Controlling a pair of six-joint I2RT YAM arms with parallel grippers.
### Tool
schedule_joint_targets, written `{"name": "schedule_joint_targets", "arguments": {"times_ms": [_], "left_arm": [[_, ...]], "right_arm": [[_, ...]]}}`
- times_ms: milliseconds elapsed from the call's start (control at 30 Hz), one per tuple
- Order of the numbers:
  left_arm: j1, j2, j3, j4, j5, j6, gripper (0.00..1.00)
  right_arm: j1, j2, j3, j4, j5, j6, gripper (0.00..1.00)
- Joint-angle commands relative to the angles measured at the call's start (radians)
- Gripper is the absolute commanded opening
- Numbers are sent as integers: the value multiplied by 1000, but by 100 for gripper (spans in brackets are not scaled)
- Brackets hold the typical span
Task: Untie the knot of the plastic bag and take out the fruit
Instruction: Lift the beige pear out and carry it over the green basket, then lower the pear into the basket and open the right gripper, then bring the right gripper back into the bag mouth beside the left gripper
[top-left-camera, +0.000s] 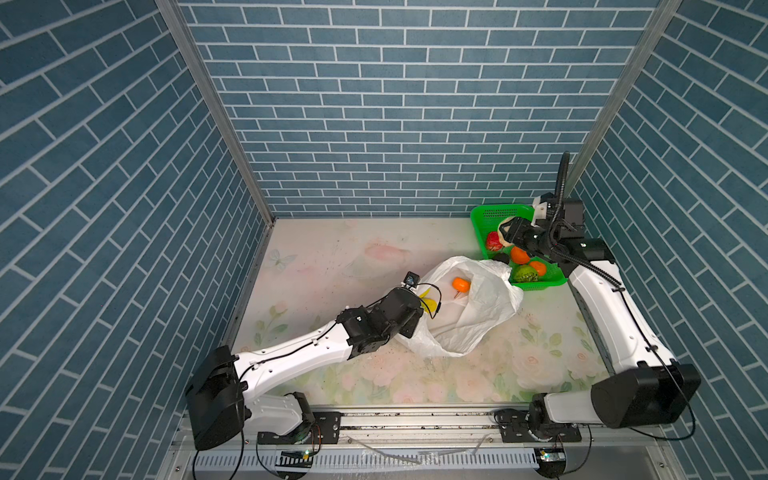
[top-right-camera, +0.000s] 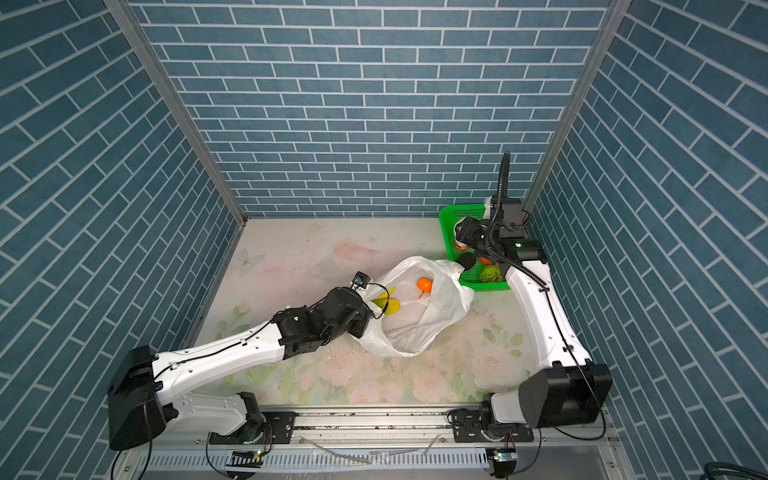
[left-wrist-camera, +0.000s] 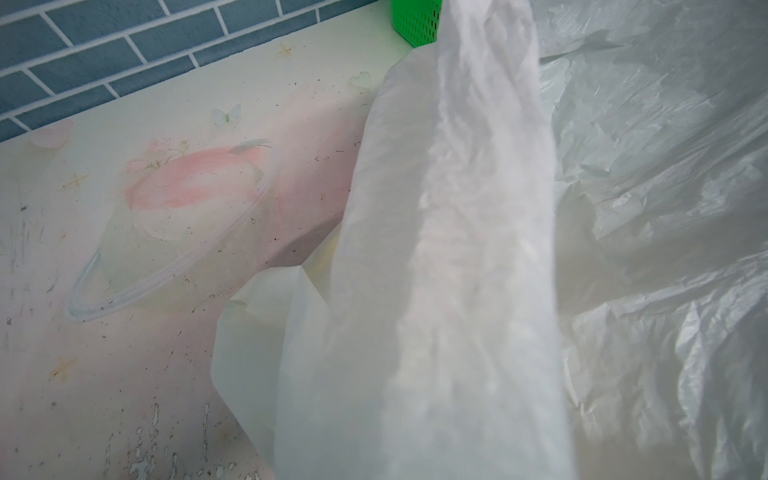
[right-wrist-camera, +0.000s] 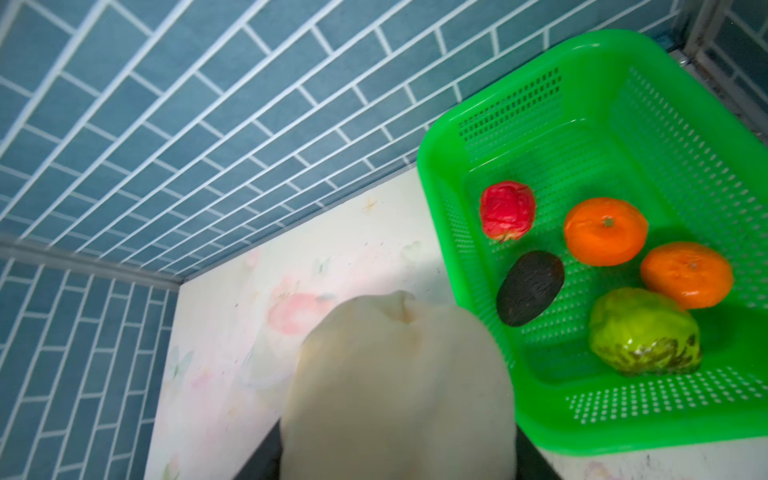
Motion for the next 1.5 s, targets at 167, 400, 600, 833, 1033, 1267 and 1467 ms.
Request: {"name": "schedule_joint_targets", "arguments": {"times_ms": [167, 400, 600, 833, 1033, 1267, 1467], "left_arm": [[1, -7, 16, 2, 4, 7, 0], [1, -13, 6, 2, 5, -2, 0], [1, -14, 6, -3, 4, 1, 0], [1, -7, 5, 5, 6, -2, 0], [1, -5, 6, 12, 7, -2, 0], [1, -7, 3, 12, 8, 1, 0], [1, -6, 3, 15, 9, 0, 0]], "right_arm": [[-137, 329, 75, 170, -20, -26, 49], [-181, 569, 239, 156, 15, -32, 49], [-200, 724, 393, 88, 32, -54, 51], [-201, 805, 498, 16, 77, -74, 81], [-200, 781, 490, 16, 102, -78, 84], [-199, 685, 416, 49, 95, -80, 84], [-188, 581, 339, 54, 46, -80, 84]]}}
